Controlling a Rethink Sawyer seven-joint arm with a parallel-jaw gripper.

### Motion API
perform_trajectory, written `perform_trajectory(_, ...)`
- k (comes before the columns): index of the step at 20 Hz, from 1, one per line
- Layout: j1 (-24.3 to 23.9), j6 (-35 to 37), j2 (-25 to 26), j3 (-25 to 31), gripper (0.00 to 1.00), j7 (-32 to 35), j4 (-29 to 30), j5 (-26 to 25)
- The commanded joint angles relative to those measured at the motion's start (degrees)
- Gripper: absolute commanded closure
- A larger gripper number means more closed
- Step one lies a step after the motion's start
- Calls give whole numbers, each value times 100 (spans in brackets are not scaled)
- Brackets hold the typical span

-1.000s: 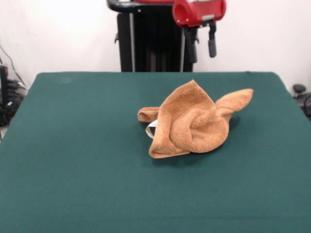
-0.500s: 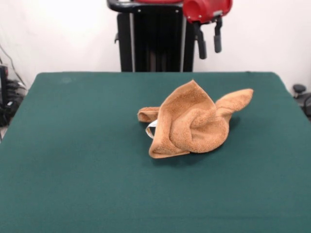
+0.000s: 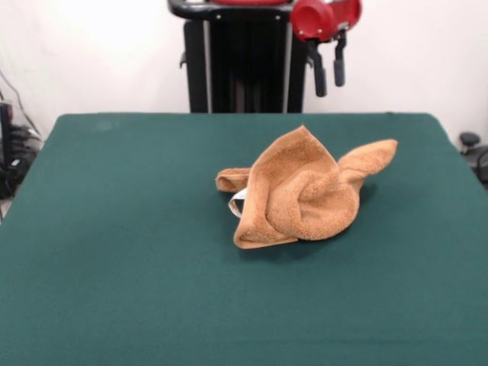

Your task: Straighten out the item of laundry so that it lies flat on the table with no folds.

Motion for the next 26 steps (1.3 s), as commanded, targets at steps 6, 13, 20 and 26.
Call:
perform_trajectory(6,-204,359,211,662,0,-1339,-126,-415)
perform_trajectory(13,-137,-159,10,608,0,-708,-194,-625)
perform_trajectory(20,-132,-307,-74,574,0,-490,-220,-680)
perform_trajectory(26,-152,-387,-178,550,0,-385,-251,-646)
